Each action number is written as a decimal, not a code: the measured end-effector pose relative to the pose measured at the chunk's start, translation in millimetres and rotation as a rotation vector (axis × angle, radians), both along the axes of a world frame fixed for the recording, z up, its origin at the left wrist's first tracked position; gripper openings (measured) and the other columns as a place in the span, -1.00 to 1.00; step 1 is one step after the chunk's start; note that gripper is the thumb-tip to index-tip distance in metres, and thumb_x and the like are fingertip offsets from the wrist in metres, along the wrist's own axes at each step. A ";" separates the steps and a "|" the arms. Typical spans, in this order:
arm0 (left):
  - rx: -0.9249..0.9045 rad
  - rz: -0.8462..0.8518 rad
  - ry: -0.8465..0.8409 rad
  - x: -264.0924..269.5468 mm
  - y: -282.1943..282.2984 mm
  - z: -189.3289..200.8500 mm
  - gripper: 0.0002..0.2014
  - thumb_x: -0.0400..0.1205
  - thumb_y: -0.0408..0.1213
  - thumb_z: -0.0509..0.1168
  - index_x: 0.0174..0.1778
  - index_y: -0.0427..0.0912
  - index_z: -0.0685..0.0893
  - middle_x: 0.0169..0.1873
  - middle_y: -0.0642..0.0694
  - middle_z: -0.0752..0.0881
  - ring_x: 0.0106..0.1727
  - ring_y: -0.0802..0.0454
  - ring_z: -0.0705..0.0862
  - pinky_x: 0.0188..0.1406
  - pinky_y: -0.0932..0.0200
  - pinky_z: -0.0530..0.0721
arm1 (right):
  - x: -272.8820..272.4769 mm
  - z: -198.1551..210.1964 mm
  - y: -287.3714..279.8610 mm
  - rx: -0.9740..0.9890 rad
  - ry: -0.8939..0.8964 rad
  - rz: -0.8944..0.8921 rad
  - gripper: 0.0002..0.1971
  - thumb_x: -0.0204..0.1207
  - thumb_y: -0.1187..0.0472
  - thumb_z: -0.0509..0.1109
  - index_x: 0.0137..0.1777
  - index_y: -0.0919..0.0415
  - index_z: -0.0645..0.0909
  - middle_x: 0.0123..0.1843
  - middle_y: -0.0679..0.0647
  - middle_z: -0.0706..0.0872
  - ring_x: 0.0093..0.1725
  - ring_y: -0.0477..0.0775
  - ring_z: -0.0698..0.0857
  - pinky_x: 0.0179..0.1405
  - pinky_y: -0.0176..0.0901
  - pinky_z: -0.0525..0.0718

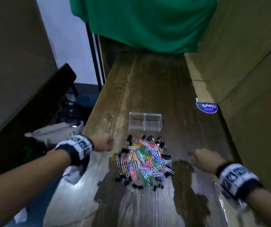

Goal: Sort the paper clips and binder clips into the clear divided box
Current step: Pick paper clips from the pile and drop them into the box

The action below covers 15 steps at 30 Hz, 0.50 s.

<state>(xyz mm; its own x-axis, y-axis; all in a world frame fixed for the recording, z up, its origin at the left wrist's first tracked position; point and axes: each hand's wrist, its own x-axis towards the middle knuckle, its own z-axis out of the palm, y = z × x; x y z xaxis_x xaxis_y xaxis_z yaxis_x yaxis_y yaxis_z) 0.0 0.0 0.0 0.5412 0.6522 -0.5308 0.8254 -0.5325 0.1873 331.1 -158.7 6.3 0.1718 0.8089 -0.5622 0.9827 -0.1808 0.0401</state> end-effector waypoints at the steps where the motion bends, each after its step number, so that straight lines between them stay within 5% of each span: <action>1: -0.010 -0.028 -0.026 17.3 0.0 -11.5 -0.81 0.56 -0.23 0.28 -0.06 -0.29 0.69 -0.07 -0.28 0.79 -0.12 -0.17 0.71 -0.12 0.14 0.64 | -7.1 -9.6 11.3 0.047 -0.012 0.063 -0.59 0.55 -0.05 0.24 0.40 -0.04 0.49 0.38 0.10 0.61 0.36 0.17 0.61 0.28 0.02 0.58; 7: -0.155 -0.115 0.004 89.4 -13.0 -51.5 -0.45 0.45 -0.02 0.48 0.27 -0.17 0.51 -0.02 -0.14 0.72 -0.22 -0.10 0.73 -0.14 0.01 0.78 | -56.3 -61.1 64.7 0.080 -0.035 0.346 -0.21 0.35 -0.32 0.40 0.55 -0.10 0.26 0.48 0.07 0.40 0.47 0.20 0.39 0.35 0.15 0.46; 11: -0.058 -0.172 -0.048 108.0 -22.9 -80.2 -0.14 0.26 0.16 0.55 0.41 -0.18 0.47 0.29 -0.14 0.63 0.13 -0.14 0.72 0.05 -0.08 0.80 | -80.1 -85.3 81.3 0.087 0.084 0.353 -0.06 0.21 -0.27 0.55 0.57 -0.07 0.26 0.50 0.10 0.36 0.46 0.22 0.34 0.44 0.19 0.45; 13: 0.063 -0.205 -0.048 108.5 -29.3 -93.7 -0.11 0.24 0.18 0.55 0.43 -0.17 0.47 0.31 -0.17 0.61 0.22 -0.15 0.66 0.24 -0.06 0.70 | -88.3 -93.0 82.2 0.119 0.085 0.346 -0.05 0.16 -0.22 0.61 0.56 -0.05 0.30 0.43 0.14 0.41 0.41 0.23 0.39 0.41 0.17 0.48; 15: 0.174 -0.190 -0.107 106.6 -31.8 -101.9 -0.22 0.25 0.13 0.57 0.32 -0.19 0.58 0.22 -0.19 0.69 0.13 -0.12 0.68 0.21 0.02 0.69 | -95.3 -92.9 81.7 0.191 0.107 0.337 -0.12 0.17 -0.12 0.65 0.50 0.05 0.41 0.35 0.17 0.53 0.33 0.22 0.51 0.30 0.04 0.55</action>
<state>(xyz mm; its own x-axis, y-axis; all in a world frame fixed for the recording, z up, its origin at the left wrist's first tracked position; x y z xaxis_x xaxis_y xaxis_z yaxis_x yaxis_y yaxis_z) 106.6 -31.8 -101.9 0.7094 0.6102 -0.3528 0.6882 -0.7076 0.1600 235.8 -77.0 -86.6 -0.1729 0.9017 -0.3963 0.9849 0.1584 -0.0692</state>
